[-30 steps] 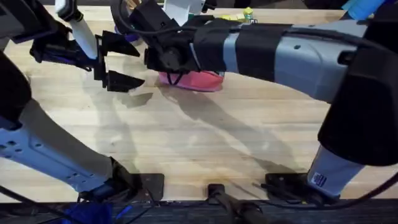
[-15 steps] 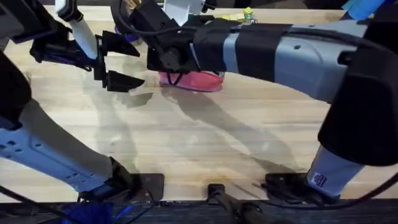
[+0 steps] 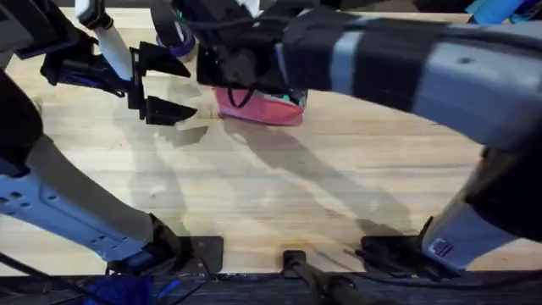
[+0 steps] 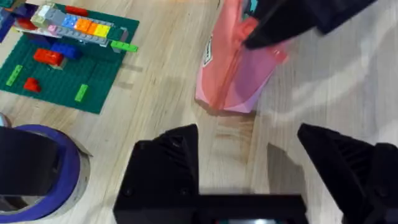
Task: Unzip the bag, pick up the pens from the table one at a time and place them inside, then zip the bag closed.
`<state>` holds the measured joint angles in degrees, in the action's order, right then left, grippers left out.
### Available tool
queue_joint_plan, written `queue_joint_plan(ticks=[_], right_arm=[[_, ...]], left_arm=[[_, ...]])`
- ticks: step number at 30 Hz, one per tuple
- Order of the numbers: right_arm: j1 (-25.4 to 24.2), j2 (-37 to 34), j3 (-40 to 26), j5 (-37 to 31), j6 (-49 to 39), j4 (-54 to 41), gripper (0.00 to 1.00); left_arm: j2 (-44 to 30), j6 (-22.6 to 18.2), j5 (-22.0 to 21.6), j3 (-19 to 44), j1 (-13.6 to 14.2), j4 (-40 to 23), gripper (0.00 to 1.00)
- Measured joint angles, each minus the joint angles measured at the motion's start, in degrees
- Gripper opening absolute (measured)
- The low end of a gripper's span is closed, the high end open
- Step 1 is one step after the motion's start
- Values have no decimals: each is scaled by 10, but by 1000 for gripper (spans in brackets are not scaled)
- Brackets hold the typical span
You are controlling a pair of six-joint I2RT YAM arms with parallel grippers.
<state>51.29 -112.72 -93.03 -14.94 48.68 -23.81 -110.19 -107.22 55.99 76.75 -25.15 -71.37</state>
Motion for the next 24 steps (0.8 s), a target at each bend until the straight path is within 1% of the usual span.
queue_joint_plan(ticks=[4, 11, 24], right_arm=[[0, 25, 0, 5, -5, -13, 31], [0, 27, 0, 33, -7, -16, 30], [-2, 27, 0, 41, -17, -16, 30]], left_arm=[[0, 0, 0, 0, 0, 0, 993], [0, 0, 0, 0, 0, 0, 992], [0, 0, 0, 0, 0, 0, 993]])
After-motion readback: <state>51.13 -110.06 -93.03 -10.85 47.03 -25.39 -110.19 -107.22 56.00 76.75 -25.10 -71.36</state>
